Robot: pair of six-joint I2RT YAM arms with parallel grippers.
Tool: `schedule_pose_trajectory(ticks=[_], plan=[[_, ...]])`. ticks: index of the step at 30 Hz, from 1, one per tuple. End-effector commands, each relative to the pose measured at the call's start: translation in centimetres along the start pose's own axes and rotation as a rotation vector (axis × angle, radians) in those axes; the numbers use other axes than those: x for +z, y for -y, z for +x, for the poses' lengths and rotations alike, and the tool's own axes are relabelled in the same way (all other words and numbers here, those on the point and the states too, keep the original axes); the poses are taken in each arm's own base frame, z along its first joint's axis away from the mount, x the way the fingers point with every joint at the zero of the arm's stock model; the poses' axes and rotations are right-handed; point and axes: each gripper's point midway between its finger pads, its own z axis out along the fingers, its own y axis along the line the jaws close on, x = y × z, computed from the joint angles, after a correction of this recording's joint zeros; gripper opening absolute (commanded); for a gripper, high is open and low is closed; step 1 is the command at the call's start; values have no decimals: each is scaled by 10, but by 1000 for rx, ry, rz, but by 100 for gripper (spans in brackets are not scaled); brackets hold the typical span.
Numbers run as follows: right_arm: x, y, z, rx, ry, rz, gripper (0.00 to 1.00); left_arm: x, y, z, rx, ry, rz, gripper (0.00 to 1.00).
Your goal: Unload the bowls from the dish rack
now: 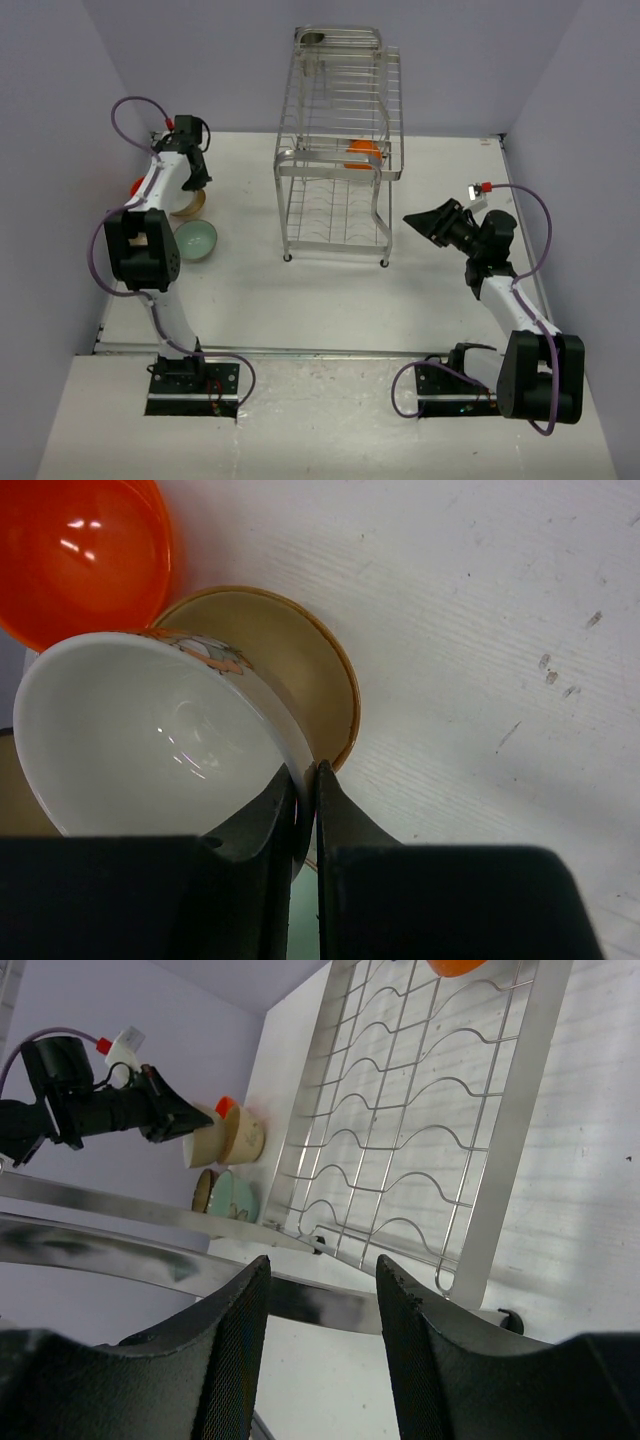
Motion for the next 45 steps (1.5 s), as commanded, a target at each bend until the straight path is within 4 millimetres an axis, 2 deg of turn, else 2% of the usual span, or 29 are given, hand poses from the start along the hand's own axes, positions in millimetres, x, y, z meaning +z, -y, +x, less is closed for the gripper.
schedule_pose_trajectory(ticks=[1,21,29,39,45], plan=[[-3,-11,-5,-37,20,-45,48,-5,5,-13,47,60,-41,0],[-9,-15,-6,-50,29,-56,48,22,4,12,105,-10,-136,0],[-9,-15,-6,-50,27,-58,48,26,7,9,104,-9,-140,0],[-8,-16,-8,-50,22,-64,48,10,2,-5,57,47,-149,28],[-7,-13,-7,-41,19,-61,48,-6,-3,-17,31,92,-150,38]])
